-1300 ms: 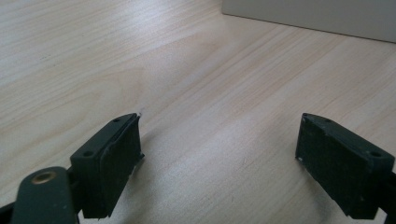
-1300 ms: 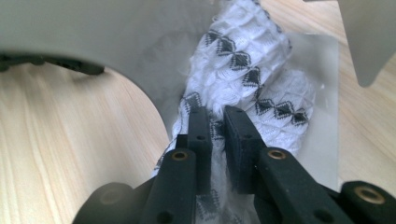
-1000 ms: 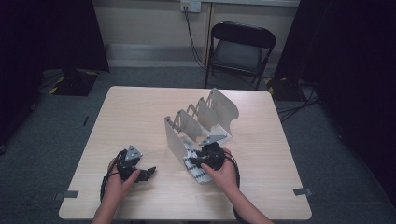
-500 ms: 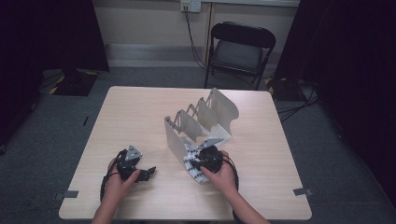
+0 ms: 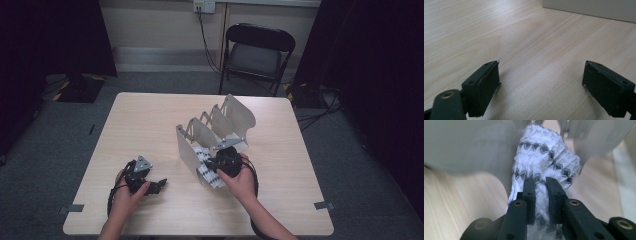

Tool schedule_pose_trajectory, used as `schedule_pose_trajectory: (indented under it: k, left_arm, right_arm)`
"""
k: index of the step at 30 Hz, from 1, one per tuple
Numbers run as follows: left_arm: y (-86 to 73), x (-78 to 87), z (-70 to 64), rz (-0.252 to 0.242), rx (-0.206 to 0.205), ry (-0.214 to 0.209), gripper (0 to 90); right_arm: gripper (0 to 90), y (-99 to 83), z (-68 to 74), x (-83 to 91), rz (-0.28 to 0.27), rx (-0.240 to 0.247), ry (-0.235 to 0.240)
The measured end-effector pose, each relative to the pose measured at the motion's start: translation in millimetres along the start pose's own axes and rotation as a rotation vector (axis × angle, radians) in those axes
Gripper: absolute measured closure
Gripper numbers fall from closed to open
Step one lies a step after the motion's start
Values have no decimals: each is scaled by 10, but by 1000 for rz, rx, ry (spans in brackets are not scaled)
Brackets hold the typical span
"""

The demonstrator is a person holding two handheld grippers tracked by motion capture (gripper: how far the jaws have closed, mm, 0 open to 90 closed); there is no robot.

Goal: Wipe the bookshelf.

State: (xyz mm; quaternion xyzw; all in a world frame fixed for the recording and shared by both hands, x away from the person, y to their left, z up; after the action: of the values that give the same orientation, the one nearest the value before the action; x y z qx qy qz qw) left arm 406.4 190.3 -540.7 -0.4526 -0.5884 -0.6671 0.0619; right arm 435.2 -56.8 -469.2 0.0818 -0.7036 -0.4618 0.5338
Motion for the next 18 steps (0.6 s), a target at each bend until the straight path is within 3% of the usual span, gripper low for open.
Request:
schedule_pose_trajectory:
  k: [7,12,15,18]
  left_arm:
    - [0,-1,0,-1,0,0,139]
    - [2,-3,0,-1,1,-2,138]
    - [2,-4,-1,-1,1,-2,137]
    - [2,-4,-1,-1,1,-2,137]
  right_arm:
    - [790,503,-65,277,-105,31,-42]
    - [790,793,-124,358,-162,45,-64]
    - [790,827,-129,269,-144,55,-62]
    - [791,725,-108,122,-116,52,-42]
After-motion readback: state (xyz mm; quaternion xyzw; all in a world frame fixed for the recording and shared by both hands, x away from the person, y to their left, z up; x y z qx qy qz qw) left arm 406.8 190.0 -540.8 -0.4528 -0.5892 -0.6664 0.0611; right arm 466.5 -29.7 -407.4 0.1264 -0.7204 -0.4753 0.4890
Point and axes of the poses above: each handheld gripper's, and its own axes: x roughly backward along the jaws, y roughly out of its top, z roughly to its left, the point moved 6 cm from there along -x, roughly forward along the jaws, and after that the axes turned 8 degrees about x, right-handed, at the moved point
